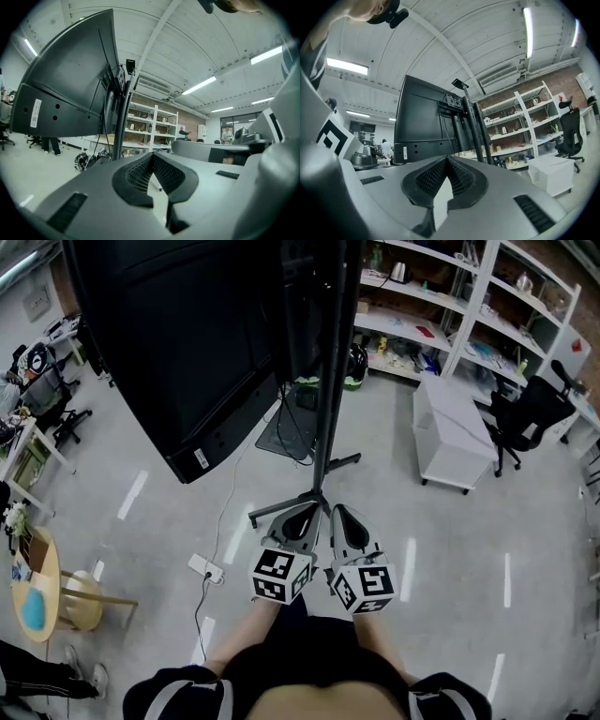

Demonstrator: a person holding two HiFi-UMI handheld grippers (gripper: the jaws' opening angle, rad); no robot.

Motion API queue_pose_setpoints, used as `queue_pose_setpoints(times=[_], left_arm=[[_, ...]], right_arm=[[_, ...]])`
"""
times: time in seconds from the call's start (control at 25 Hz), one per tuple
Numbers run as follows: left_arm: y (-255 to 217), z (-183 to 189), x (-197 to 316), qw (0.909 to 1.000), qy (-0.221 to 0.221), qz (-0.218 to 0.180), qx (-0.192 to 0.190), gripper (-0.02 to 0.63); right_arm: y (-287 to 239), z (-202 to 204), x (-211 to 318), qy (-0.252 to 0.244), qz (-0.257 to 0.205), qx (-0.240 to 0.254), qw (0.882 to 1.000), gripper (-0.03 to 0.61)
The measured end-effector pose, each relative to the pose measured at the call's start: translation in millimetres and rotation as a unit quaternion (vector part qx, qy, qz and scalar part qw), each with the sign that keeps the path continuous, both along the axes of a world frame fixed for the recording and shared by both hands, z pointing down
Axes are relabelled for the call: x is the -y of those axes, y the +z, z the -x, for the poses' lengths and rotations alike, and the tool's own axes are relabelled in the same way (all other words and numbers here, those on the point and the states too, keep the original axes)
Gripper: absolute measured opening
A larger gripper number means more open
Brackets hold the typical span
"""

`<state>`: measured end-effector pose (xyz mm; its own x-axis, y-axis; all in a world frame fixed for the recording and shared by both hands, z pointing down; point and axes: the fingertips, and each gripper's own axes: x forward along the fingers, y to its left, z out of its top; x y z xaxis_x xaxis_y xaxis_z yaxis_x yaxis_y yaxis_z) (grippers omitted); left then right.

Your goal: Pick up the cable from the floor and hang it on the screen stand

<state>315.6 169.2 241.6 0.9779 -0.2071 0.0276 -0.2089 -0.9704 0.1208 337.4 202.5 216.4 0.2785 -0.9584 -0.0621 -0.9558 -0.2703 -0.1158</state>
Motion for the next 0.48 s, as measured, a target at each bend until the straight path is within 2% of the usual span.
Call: queue_pose_setpoints(times=[0.48], left_arm=[[13,-16,-22,0.9995,0.026,0.006,0.019,0.006]], right_arm=[[3,-13,-21,0.018,0.006,0.001,1.000,0.021]])
